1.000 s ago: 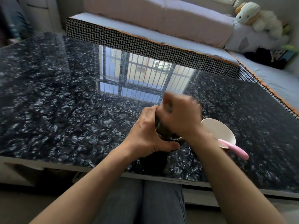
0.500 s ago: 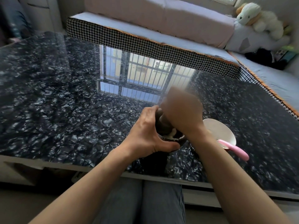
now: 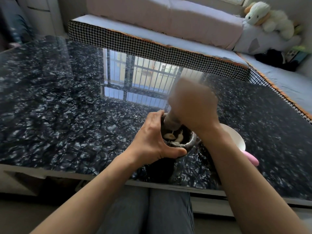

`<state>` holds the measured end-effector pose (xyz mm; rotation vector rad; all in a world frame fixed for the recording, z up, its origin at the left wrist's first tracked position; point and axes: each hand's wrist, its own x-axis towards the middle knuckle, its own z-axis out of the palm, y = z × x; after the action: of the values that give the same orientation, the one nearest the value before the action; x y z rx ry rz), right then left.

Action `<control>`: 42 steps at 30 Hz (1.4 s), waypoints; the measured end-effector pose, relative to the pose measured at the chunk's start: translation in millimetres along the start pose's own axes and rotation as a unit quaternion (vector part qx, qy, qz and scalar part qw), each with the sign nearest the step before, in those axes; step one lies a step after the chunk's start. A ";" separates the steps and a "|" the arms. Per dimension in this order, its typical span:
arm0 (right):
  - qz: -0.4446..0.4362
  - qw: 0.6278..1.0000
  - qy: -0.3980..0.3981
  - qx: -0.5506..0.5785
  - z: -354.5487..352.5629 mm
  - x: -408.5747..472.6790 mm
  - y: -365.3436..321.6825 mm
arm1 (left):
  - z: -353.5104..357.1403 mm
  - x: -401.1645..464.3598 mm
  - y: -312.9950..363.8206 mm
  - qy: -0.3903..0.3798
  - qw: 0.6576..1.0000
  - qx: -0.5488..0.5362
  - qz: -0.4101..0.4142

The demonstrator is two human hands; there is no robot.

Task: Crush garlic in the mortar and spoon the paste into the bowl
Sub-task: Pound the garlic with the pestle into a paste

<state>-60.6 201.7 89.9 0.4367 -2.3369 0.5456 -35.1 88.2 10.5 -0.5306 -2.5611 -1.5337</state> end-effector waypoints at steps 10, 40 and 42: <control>-0.011 1.000 -0.011 -0.018 1.1 -6.2 -2.9 | -0.4 -0.5 1.8 0.002 1.000 0.006 0.001; -0.007 0.996 -0.075 -0.039 13.4 -21.5 0.7 | -1.1 -2.1 5.3 -0.001 1.000 -0.001 0.001; 0.001 0.999 -0.039 -0.030 1.7 -11.3 2.0 | -0.8 -1.6 4.3 0.000 1.000 0.004 0.000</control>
<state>-54.4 204.4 80.4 0.4355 -2.4226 0.4659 -32.2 88.9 14.0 -0.5290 -2.5660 -1.5235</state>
